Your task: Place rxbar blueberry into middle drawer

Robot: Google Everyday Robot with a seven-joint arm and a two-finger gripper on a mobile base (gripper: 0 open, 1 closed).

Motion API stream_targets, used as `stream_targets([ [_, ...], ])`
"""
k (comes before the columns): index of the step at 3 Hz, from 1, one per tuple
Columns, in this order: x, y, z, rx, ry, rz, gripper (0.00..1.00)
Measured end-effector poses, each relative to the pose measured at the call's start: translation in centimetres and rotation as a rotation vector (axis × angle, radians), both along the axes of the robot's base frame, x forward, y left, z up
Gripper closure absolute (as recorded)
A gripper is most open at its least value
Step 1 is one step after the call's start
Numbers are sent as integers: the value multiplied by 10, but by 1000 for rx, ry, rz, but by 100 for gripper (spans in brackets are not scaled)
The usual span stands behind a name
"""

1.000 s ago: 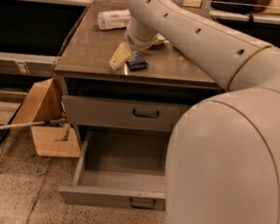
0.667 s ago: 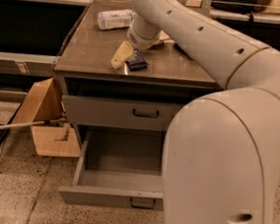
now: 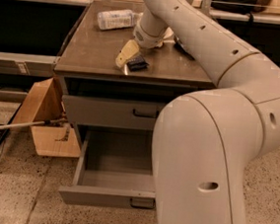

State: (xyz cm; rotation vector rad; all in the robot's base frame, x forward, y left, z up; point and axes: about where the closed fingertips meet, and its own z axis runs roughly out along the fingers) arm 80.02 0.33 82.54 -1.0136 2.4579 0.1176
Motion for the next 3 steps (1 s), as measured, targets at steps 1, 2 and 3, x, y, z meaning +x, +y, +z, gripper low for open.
stream_targets([
  [1, -1, 1, -2, 0, 4, 5, 0],
  [2, -11, 2, -7, 3, 26, 23, 0],
  [3, -23, 4, -10, 3, 46, 30, 0],
])
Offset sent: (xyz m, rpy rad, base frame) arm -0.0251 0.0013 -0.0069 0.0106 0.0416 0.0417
